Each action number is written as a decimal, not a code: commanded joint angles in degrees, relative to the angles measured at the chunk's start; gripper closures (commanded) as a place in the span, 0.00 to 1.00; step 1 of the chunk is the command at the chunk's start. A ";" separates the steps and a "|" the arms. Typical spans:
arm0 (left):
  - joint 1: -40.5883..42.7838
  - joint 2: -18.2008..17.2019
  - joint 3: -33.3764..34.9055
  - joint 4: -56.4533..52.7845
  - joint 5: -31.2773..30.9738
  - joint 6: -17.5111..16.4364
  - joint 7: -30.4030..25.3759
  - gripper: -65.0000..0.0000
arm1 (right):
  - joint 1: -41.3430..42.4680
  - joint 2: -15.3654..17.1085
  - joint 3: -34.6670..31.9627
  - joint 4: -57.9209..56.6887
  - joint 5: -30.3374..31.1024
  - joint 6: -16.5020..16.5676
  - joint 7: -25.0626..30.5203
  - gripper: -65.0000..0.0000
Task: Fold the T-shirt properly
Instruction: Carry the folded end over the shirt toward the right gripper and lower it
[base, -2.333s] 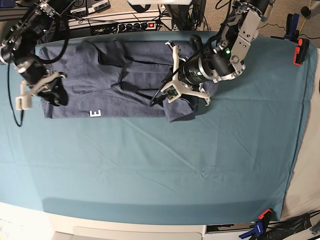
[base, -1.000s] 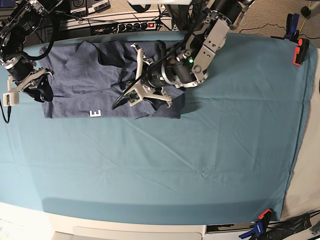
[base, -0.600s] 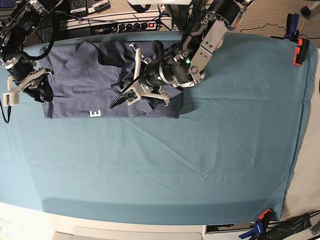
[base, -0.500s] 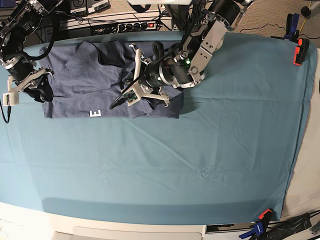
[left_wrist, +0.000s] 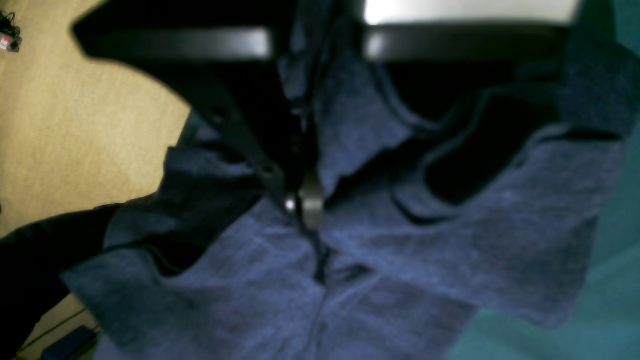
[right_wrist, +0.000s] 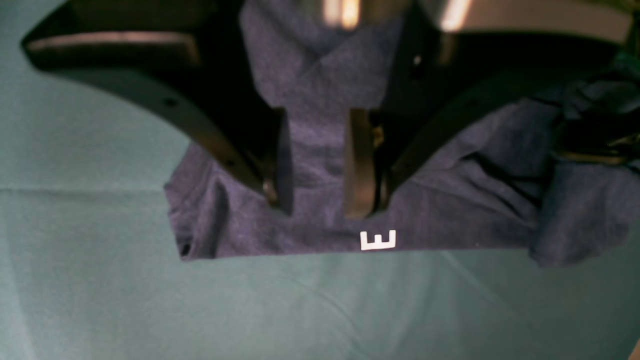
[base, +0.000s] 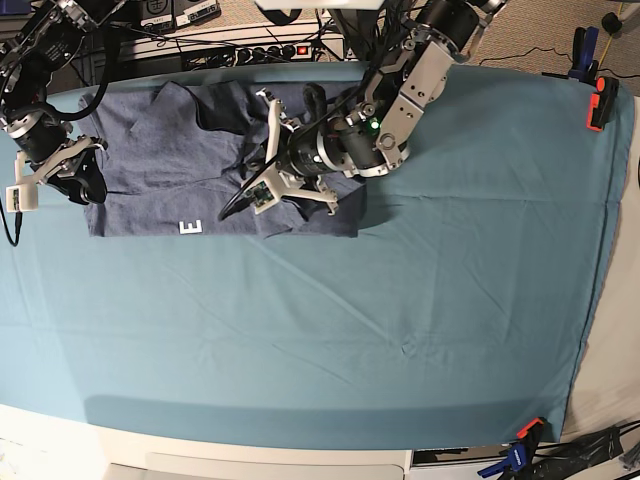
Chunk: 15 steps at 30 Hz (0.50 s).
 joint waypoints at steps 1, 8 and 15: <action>-0.87 1.60 0.04 0.90 -0.98 -0.09 -1.86 1.00 | 0.33 1.16 0.31 0.76 1.25 0.06 1.31 0.71; -1.46 2.67 0.04 0.90 -0.74 -0.11 -1.88 1.00 | 0.31 1.16 0.31 0.76 1.25 0.06 1.29 0.71; -1.79 2.58 0.04 0.90 -0.28 -2.08 -1.81 1.00 | 0.31 1.16 0.26 0.76 1.25 0.06 1.29 0.71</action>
